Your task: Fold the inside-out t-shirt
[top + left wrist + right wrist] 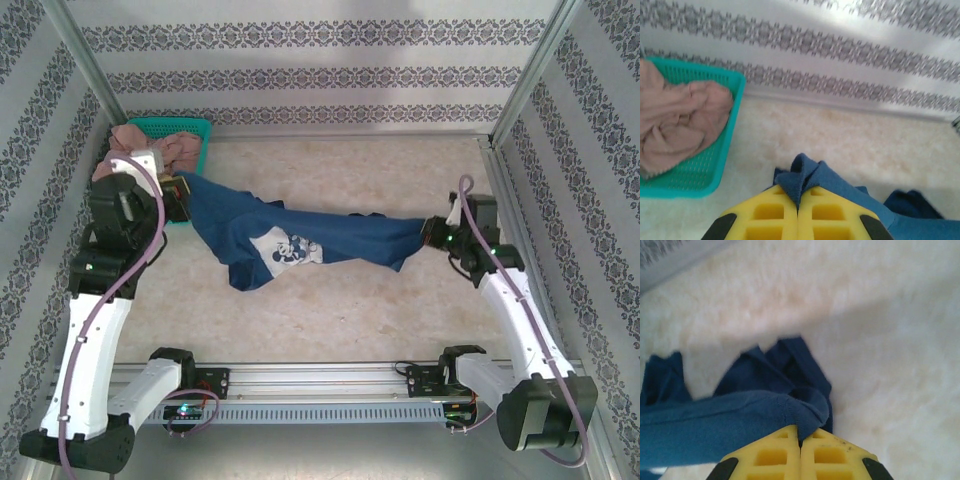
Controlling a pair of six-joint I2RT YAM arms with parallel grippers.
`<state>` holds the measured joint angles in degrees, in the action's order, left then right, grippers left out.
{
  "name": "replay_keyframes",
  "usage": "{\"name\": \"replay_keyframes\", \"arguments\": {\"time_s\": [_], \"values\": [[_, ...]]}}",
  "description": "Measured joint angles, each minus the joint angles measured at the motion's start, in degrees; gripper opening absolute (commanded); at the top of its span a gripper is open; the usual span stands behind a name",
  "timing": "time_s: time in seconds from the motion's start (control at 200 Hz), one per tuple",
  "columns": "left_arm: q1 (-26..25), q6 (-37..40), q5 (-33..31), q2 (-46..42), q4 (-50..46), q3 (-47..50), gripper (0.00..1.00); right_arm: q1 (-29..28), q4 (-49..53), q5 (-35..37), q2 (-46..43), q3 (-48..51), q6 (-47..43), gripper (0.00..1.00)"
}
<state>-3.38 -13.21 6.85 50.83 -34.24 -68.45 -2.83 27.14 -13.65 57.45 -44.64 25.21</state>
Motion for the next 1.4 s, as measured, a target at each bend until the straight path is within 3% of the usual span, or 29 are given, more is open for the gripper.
{"name": "replay_keyframes", "arguments": {"time_s": [0.08, 0.205, 0.36, 0.505, 0.75, 1.089, 1.399], "values": [[0.11, 0.39, -0.09, -1.18, -2.03, 4.68, 0.0, -5.03, 1.05, -0.79, 0.09, 5.42, 2.16, 0.07], [0.13, 0.46, -0.02, -2.4, -4.92, 11.13, 0.0, -14.08, 4.85, -0.33, 2.58, 9.53, 5.62, 0.38], [0.13, 0.46, 0.63, -2.99, -5.79, 14.51, 0.0, -13.18, 6.16, 2.19, 3.58, 10.05, 6.58, 0.53], [0.13, 0.39, 2.1, -3.13, -5.64, 15.91, 0.0, -10.01, 5.11, 3.72, 11.08, 5.75, 5.07, 0.54], [0.13, 0.37, 3.72, -3.32, -4.92, 16.81, 0.0, -11.41, 2.34, 4.17, 21.84, 1.22, 3.37, 0.5], [0.13, -0.31, 5.42, -3.1, -2.69, 16.83, 0.0, -15.72, 4.37, 1.2, 12.94, 9.66, 7.65, 0.53], [0.13, -0.31, 5.6, -2.84, -2.6, 16.85, 0.0, -16.94, 3.28, -1.53, 12.66, 12.0, 10.62, 0.41]]}}
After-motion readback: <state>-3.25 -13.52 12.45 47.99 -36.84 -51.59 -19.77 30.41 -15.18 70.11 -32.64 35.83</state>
